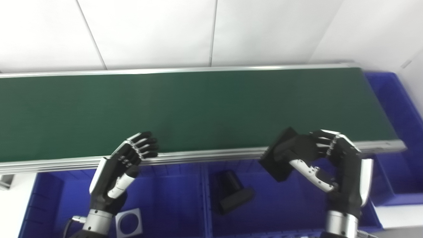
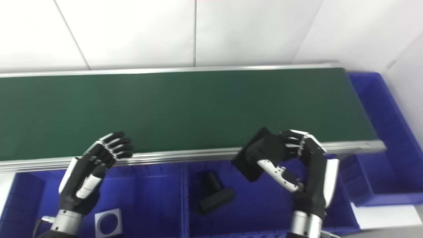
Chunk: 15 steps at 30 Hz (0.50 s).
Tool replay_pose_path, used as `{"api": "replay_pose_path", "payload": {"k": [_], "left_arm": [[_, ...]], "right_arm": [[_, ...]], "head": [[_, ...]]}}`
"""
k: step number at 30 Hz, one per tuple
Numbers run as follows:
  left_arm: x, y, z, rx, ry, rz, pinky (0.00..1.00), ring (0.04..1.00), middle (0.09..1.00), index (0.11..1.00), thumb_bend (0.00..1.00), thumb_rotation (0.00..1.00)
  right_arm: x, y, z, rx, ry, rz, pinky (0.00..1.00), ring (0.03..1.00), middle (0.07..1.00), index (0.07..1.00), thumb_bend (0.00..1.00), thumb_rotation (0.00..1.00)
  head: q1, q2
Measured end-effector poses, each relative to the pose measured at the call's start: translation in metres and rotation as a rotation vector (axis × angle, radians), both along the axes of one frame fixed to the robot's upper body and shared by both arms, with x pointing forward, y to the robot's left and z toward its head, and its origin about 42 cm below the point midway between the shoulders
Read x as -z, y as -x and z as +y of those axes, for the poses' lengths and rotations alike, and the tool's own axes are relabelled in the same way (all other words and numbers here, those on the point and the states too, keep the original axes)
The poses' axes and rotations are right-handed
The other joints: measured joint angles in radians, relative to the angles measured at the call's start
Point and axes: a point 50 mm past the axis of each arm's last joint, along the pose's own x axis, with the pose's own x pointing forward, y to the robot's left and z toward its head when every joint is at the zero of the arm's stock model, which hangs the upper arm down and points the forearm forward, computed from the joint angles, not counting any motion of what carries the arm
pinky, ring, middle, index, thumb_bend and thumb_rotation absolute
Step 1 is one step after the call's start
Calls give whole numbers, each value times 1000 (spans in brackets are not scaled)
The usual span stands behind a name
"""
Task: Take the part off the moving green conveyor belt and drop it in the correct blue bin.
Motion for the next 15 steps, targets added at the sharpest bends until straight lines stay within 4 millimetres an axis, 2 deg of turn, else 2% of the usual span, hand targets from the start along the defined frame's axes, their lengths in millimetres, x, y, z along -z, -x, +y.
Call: {"api": "replay_pose_path", "payload": {"k": [5, 15], "left_arm": [[0, 0, 3, -7, 16, 4, 669, 712, 744, 776, 833, 606], [-6, -2, 9, 4, 11, 2, 666, 708, 742, 776, 819, 605]], "right_arm": [[20, 18, -4, 49, -3, 66, 350, 410, 490, 518, 517, 0], [61, 28, -11, 106, 23, 140, 371, 422, 487, 515, 518, 0]], "head": [[-28, 12], [-29, 23]]}}
